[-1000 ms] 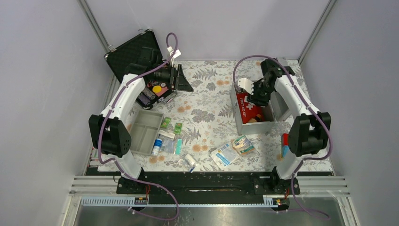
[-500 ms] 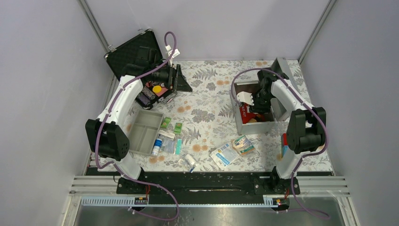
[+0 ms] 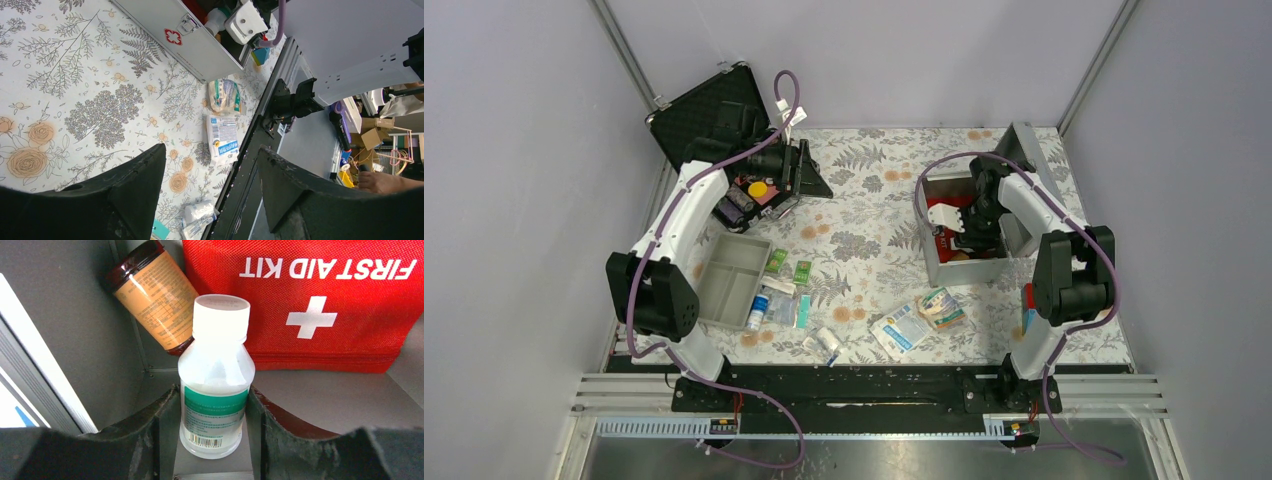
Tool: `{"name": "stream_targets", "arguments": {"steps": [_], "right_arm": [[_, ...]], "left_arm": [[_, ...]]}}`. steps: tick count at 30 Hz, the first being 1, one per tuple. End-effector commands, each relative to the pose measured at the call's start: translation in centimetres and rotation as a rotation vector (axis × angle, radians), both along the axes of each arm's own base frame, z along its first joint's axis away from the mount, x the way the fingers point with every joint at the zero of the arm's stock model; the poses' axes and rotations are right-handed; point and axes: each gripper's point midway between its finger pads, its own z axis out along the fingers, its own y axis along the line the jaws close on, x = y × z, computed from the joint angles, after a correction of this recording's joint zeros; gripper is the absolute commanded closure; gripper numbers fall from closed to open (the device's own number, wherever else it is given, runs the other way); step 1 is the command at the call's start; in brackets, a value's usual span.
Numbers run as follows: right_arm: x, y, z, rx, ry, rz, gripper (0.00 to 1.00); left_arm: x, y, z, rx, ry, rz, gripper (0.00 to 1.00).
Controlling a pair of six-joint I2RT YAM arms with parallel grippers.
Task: Organize the medicine kit
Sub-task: Place the pill bottle in the medicine box.
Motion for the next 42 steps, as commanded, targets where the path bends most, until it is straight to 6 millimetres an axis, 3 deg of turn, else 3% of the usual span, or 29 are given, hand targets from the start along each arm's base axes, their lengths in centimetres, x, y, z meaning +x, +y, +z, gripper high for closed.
{"name": "stream_targets", "arguments": {"steps": [1,11,19,28,35,38,42], "right_arm": [[-2.0,-0.2,-0.2,-0.018,0.08,0.029,0.63],[-3.4,-0.2,0.2,-0.015,0.164,0.003,0.58],[-3.6,-0.4,1.2,-0.031,0.172,-0.008,0.48],[-2.4,1.0,5.9,0.059,0.062,-0.079,0.37],[-2.5,2.1,8.6,0.134,0.003,-0.145,0.35],[-2.5,3.5,9.8,0.221,0.007,-0.257,0.35],[-1.1,7.0,13.6,0.441,0.006,-0.48,0.35]], "left_arm": [[0.2,0.1,0.5,-0.01,-0.033,0.0,0.34],[0.2,0.1,0.3,-0.011,-0.025,-0.002,0.33],[0.2,0.2,0.1,-0.008,-0.024,-0.001,0.33],[1.0,1.2,-0.4,0.079,-0.071,0.066,0.32],[3.3,4.5,-1.9,0.288,-0.167,0.245,0.3],[3.5,6.1,-3.4,0.37,-0.163,0.311,0.3],[1.9,8.7,-7.3,0.51,-0.094,0.395,0.29]]}}
